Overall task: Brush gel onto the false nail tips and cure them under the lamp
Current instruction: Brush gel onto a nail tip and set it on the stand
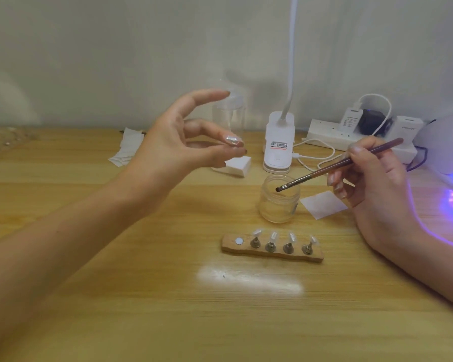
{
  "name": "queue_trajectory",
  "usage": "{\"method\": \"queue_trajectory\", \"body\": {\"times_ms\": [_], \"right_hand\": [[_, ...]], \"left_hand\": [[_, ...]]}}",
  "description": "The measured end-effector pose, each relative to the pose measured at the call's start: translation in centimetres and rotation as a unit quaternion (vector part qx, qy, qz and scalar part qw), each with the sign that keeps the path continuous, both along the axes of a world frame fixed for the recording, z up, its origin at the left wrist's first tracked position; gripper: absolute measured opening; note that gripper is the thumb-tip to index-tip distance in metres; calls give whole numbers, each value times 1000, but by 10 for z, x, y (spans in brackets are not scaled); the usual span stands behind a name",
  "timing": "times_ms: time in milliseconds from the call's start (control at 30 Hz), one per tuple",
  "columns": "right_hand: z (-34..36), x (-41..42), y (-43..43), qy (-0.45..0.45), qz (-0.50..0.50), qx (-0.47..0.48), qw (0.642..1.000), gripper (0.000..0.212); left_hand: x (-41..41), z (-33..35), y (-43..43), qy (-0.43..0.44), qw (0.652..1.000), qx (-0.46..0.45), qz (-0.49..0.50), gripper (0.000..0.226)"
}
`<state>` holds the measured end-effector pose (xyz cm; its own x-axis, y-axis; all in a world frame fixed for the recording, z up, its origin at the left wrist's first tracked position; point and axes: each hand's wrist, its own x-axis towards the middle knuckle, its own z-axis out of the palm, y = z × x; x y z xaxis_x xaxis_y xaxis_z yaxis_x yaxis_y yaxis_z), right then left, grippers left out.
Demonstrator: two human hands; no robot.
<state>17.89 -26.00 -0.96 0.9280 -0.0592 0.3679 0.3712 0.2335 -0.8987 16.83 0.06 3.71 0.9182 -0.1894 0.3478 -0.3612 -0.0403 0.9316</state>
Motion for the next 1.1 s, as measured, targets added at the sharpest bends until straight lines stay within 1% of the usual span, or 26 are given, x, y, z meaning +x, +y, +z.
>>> {"method": "queue_trajectory", "body": {"times_ms": [133, 233, 433, 633, 933, 1033, 1100], "right_hand": [[0, 0, 0, 6, 1, 5, 1000, 35], [0, 0, 0, 9, 1, 7, 1000, 31], [0, 1, 1, 12, 1, 5, 1000, 35], [-1, 2, 1, 15, 4, 6, 1000, 37], [-2, 3, 0, 23, 3, 10, 1000, 37], [-2, 3, 0, 23, 3, 11, 1000, 37], [-2, 3, 0, 23, 4, 13, 1000, 38]], "left_hand": [[-17, -16, 1, 39, 998, 25, -47, 78], [-32, -33, 5, 40, 996, 78, -34, 76], [-42, -50, 2, 37, 985, 163, -41, 78], [-40, -53, -4, 44, 981, 185, -29, 76], [-37, -50, -1, 87, 978, 183, -58, 79], [-40, -51, 0, 69, 977, 193, -59, 81], [-42, -52, 0, 31, 974, 221, -42, 85]]}}
